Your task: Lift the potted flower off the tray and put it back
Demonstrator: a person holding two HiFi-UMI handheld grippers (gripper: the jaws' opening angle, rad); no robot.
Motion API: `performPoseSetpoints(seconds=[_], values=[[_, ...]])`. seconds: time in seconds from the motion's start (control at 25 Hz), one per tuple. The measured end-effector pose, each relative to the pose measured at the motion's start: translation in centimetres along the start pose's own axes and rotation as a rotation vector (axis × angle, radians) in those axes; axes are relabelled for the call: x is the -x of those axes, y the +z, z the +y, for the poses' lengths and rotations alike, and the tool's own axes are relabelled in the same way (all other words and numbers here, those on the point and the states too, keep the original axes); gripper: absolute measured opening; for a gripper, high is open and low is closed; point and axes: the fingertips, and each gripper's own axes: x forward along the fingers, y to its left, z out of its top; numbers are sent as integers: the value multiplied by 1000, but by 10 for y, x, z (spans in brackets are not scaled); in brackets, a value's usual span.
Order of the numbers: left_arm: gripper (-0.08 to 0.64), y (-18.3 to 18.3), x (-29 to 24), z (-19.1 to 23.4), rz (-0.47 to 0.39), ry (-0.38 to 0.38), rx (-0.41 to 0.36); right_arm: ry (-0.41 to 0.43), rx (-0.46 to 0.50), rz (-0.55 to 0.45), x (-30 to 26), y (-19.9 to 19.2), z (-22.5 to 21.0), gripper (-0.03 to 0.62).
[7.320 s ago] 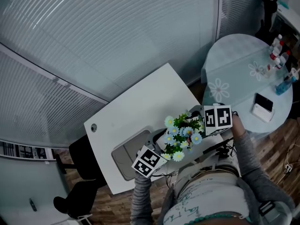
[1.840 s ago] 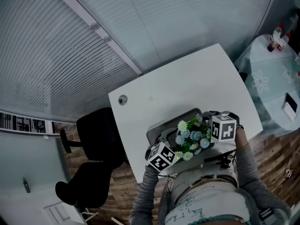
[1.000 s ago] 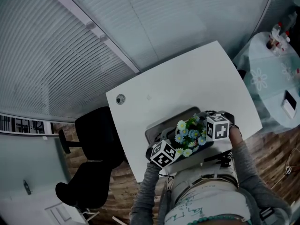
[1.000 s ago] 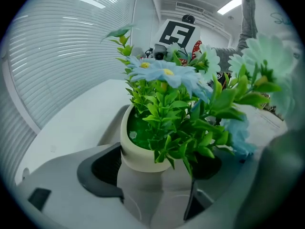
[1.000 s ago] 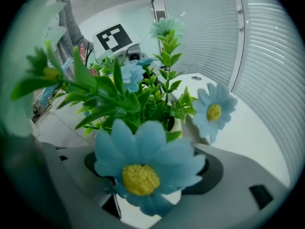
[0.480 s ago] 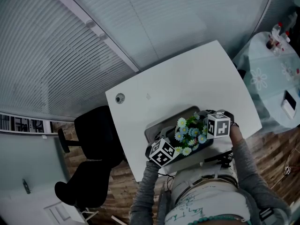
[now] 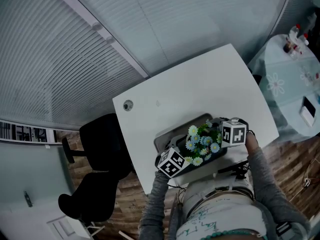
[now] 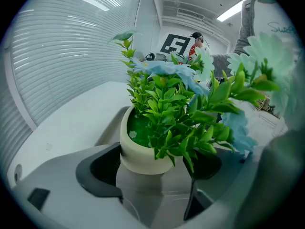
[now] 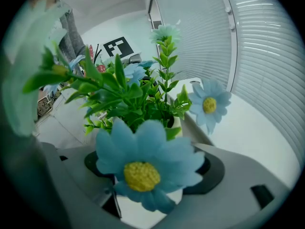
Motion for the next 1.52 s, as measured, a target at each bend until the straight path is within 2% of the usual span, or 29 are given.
performPoseSetpoints(seconds=[1.52], values=[[410, 0, -2, 1, -58, -5, 16, 0, -30, -66, -1, 1, 0, 364]])
